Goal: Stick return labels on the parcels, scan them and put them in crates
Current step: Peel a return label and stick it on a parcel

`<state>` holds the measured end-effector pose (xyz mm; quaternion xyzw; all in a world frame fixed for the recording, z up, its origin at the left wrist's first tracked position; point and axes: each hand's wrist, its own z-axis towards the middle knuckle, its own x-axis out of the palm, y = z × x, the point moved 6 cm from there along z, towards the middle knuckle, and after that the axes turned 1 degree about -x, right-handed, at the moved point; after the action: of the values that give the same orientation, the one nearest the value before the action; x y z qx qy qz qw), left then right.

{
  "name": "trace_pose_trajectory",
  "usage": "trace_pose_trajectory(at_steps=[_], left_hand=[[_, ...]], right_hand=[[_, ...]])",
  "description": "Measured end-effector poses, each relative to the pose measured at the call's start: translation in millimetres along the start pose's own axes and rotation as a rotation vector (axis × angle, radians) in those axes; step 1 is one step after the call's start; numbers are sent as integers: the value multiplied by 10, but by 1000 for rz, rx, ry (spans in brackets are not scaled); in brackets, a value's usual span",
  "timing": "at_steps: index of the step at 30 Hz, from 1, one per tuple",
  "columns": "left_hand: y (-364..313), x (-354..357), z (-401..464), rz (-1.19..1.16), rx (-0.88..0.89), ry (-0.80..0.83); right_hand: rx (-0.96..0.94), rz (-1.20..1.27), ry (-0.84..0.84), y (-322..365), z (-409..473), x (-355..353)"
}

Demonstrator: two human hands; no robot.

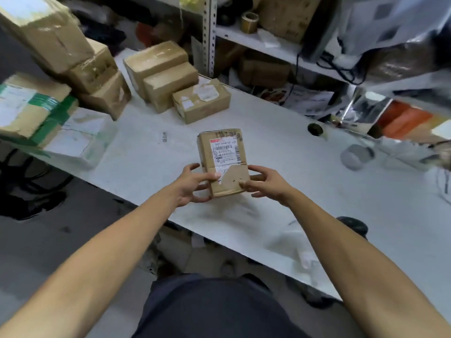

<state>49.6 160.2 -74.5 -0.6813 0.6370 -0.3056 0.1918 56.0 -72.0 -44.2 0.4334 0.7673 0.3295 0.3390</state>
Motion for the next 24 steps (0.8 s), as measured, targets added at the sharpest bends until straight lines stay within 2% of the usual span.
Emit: trace_pose_trajectory(at_steps=[3,5,8,11,14,17,24], left_hand=[[67,591,75,87,14,80],[95,936,99,137,38,101],[190,1326,116,202,66,85],[320,1558,103,254,61,55],[406,1690,74,283,40,62],[426,1710,52,305,31,61],[281,1479,1,306,66,-20]], right_hand=[[-71,-316,-355,-324,-549,-605],[-77,-439,-606,-665,-953,-1018],[111,-509,-811,-1331,-1468,-1450],[348,-396,-833,-1805,-1786,-1544],[445,-228,-842,-2064,-1847,-1555],[587,-287,-764,-2199,-1830,-1585],[532,42,-536,-1925,-1572,-1640]])
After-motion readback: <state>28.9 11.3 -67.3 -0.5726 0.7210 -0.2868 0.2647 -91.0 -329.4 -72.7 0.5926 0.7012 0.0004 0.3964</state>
